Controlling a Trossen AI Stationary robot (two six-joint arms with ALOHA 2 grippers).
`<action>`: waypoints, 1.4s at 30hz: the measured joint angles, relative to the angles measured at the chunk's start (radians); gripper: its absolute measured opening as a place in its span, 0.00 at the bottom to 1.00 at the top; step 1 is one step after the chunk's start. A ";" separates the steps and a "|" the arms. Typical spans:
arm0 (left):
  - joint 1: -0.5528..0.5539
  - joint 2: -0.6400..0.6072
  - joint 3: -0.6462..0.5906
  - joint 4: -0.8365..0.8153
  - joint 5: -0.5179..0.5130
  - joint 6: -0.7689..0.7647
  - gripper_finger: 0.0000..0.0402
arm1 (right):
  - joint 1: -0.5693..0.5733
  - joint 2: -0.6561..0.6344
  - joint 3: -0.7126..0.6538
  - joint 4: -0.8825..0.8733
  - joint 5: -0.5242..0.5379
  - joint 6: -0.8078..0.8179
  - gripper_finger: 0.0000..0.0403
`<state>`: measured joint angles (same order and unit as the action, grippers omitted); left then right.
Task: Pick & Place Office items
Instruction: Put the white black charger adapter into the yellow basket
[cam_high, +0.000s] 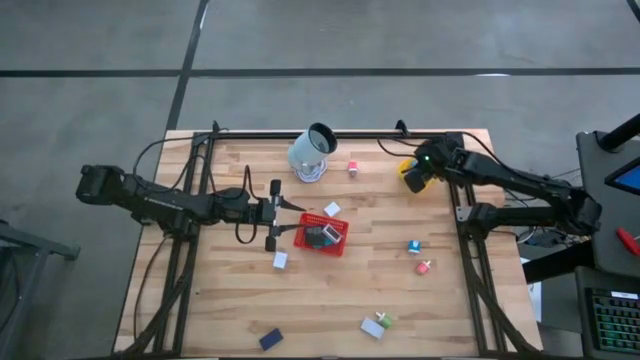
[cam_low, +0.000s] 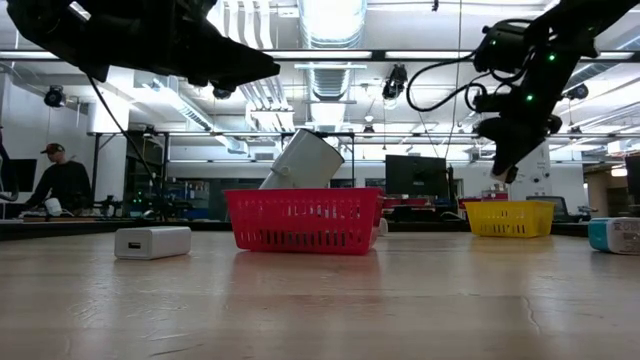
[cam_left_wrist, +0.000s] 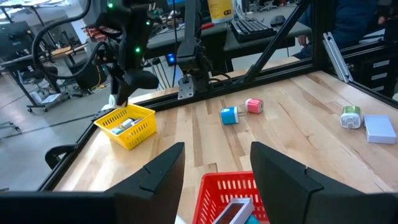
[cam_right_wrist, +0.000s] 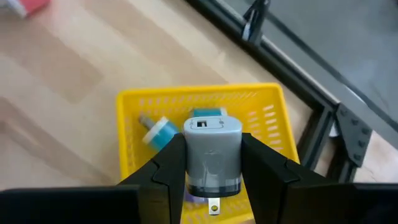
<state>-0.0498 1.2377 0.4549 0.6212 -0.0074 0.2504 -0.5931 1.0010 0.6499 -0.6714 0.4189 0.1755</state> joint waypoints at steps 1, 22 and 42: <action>0.000 0.000 0.000 0.000 0.000 0.000 0.46 | -0.009 0.005 0.003 -0.008 -0.007 -0.009 0.29; 0.000 0.000 0.000 0.000 0.000 -0.002 0.46 | -0.100 0.323 0.101 -0.048 -0.148 -0.136 0.29; 0.000 0.000 -0.002 0.000 0.000 -0.004 0.46 | -0.122 0.381 0.116 -0.029 -0.189 -0.154 0.29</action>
<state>-0.0495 1.2377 0.4530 0.6212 -0.0078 0.2466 -0.7150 1.3824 0.7654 -0.7006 0.2298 0.0219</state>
